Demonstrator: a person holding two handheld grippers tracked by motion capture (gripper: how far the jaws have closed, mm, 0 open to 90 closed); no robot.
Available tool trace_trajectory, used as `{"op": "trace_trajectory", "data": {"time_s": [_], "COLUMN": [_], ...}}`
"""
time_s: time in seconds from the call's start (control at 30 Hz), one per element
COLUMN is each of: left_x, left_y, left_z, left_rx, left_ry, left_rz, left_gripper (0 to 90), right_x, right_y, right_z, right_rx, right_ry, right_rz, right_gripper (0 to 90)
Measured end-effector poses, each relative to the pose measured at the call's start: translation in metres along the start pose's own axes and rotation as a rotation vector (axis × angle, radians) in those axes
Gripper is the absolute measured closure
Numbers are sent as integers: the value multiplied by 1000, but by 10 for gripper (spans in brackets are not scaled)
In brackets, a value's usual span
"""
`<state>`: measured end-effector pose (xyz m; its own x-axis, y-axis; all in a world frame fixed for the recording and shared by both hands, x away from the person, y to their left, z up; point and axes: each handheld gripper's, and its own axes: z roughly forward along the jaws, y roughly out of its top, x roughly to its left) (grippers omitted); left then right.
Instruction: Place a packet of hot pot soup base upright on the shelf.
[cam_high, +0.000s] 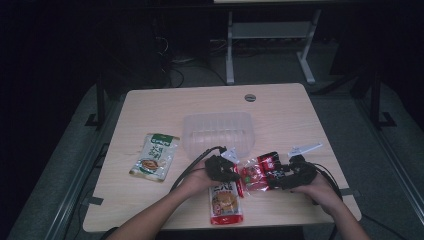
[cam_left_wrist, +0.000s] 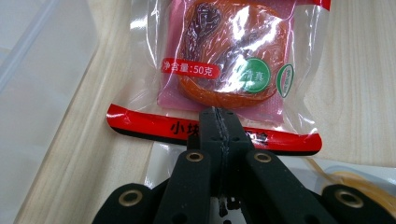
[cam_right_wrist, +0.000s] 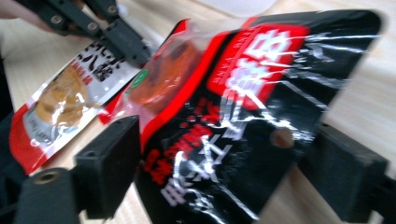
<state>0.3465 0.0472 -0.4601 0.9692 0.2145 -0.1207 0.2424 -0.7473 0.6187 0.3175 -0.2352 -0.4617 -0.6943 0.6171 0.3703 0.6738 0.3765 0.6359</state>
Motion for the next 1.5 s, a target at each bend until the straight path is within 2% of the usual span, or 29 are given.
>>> {"op": "trace_trajectory", "data": {"time_s": [0.03, 0.17, 0.33, 0.37, 0.47, 0.67, 0.83, 1.03, 1.17, 1.33, 1.43, 1.47, 1.5], "left_x": [0, 0, 0, 0, 0, 0, 0, 1, 1, 0, 0, 0, 0], "left_y": [0, 0, 0, 0, 0, 0, 0, -1, -1, -1, -1, -1, -1], "left_z": [0, 0, 0, 0, 0, 0, 0, 0, 0, 0, 0, 1, 1], "left_rx": [0, -1, -1, 0, 1, 0, -8, -14, -15, -15, -14, -18, -21], "left_ry": [-2, -1, -2, -2, -1, 2, 1, -7, -4, 1, 3, -14, -16], "left_rz": [-3, -5, -8, -7, -3, 1, -7, -9, -7, -9, -8, -24, -22], "left_gripper": [898, 898, 898, 898, 898, 898, 898, 898, 898, 898, 899, 898, 898], "right_x": [2, 6, 3, 3, 0, 5, 3, -1, 0, 1, 3, 4, 6], "right_y": [0, 2, 6, 7, 11, 17, 20, 27, 31, 31, 31, 31, 31], "right_z": [1, 1, -4, -4, -1, 4, 4, 4, 4, 4, 4, 4, 5], "right_rx": [2, -26, -84, -93, -85, -57, -26, 14, 44, 38, 34, 29, 29], "right_ry": [10, 4, 17, 20, 40, 58, 73, 113, 94, 92, 85, 84, 59], "right_rz": [-2, -23, 13, 8, 10, -32, -16, -13, -24, -12, -45, -52, -75], "right_gripper": [206, 283, 401, 435, 500, 617, 713, 758, 812, 839, 874, 886, 891]}}
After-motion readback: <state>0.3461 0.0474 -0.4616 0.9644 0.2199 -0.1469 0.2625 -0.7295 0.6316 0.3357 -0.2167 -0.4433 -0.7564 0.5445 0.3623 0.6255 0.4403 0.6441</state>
